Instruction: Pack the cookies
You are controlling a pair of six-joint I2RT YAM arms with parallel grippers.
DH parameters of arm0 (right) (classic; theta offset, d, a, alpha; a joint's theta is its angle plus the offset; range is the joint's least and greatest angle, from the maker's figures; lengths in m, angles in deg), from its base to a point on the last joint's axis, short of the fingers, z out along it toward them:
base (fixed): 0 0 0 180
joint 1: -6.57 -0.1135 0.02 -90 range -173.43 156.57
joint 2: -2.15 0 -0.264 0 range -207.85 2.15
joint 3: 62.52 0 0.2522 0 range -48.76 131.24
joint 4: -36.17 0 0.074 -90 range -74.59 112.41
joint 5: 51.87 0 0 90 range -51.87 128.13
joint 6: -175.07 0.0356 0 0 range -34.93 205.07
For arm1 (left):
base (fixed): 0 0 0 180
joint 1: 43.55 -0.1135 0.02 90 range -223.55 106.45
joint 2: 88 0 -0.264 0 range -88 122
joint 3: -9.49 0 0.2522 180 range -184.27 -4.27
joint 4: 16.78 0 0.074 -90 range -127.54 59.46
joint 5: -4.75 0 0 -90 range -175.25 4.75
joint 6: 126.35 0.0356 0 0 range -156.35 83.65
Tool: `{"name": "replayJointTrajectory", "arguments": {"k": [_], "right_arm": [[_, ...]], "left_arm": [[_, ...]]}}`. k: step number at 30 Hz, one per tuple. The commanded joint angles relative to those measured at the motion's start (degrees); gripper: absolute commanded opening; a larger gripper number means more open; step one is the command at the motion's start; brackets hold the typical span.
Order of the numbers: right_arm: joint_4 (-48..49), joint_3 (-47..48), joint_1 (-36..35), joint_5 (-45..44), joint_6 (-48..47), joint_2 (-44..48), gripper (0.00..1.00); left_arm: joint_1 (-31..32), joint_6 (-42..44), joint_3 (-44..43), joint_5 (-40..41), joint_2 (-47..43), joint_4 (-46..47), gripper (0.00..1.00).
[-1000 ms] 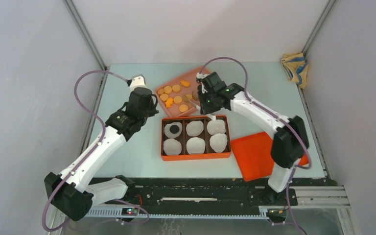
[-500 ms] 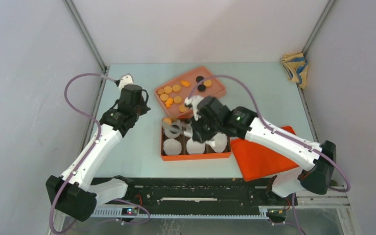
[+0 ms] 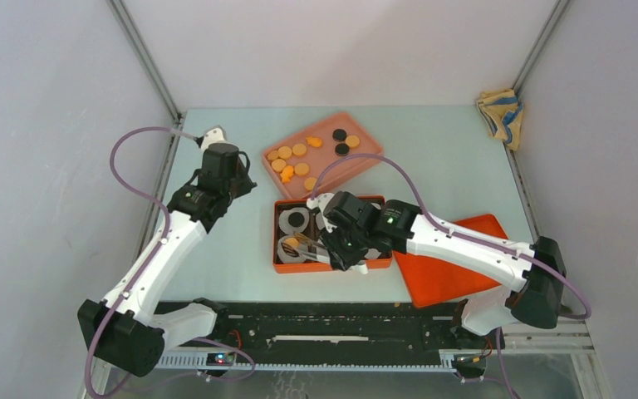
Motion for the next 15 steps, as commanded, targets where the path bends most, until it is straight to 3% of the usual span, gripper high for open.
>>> {"name": "replayJointTrajectory", "arguments": {"k": [1,9,15], "right_arm": [[3.28,0.47,-0.28,-0.54,1.12,-1.52,0.12],[1.42,0.72,-0.28,-3.22,2.34,-0.80,0.51],[1.65,1.95,-0.19,-3.83,2.68,1.99,0.57]], "left_arm": [[-0.15,-0.58,-0.21,-0.72,-1.89,0.85,0.00],[-0.12,0.02,0.13,-1.42,-2.15,0.92,0.01],[-0.14,0.16,0.48,-4.42,-2.06,2.09,0.02]]}}
